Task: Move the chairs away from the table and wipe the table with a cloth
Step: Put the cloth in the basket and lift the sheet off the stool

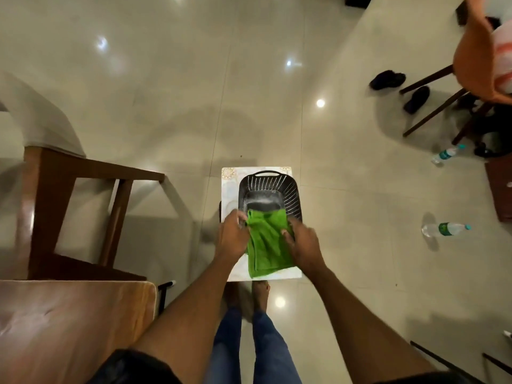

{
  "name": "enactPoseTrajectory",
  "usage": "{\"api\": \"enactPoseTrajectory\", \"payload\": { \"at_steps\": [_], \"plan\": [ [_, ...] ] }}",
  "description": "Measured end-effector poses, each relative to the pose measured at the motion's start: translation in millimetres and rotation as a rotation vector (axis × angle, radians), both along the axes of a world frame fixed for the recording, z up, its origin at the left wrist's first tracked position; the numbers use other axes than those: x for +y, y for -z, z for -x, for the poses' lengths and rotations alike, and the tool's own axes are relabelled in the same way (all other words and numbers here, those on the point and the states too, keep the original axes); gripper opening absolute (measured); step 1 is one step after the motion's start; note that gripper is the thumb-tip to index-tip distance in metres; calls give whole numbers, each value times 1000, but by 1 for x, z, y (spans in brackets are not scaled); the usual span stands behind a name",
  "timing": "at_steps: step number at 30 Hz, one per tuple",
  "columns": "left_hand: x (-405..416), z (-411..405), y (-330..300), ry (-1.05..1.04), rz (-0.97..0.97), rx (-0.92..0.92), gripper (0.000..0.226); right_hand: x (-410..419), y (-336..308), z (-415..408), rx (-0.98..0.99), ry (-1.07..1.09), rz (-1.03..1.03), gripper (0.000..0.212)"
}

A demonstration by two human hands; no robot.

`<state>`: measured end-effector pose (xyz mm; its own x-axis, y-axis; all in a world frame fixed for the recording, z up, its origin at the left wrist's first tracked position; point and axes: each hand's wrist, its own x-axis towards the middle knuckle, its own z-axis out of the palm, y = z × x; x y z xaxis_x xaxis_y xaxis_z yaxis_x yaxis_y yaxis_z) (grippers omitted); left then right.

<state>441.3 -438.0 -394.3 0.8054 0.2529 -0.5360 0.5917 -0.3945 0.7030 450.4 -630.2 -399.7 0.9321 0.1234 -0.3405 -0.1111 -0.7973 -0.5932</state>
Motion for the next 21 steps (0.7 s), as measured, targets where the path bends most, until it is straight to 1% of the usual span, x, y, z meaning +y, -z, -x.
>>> {"api": "enactPoseTrajectory", "payload": {
  "at_steps": [3, 6, 9, 13, 16, 18, 21],
  "plan": [
    [-6, -52, 34, 19, -83, -41, 16, 3, 35, -51, -50, -13, 44, 46],
    [-17, -85, 71, 111, -207, -34, 12, 7, 78, -83, -14, -10, 56, 42],
    [-31, -104, 113, 206, -319, 2, 22, 12, 126, -93, 34, 5, 97, 45],
    [-46, -112, 155, 260, -422, 54, 32, 8, 179, -96, 60, 30, 137, 55],
    [-51, -105, 168, 340, -518, 60, 30, 8, 194, -93, 79, -30, 185, 60],
    [-53, -100, 169, 390, -595, -3, 34, 9, 192, -90, 28, -107, 304, 65],
    [-47, -94, 170, 436, -731, -208, 47, 2, 180, -86, -198, -174, 445, 70]
  ]
}}
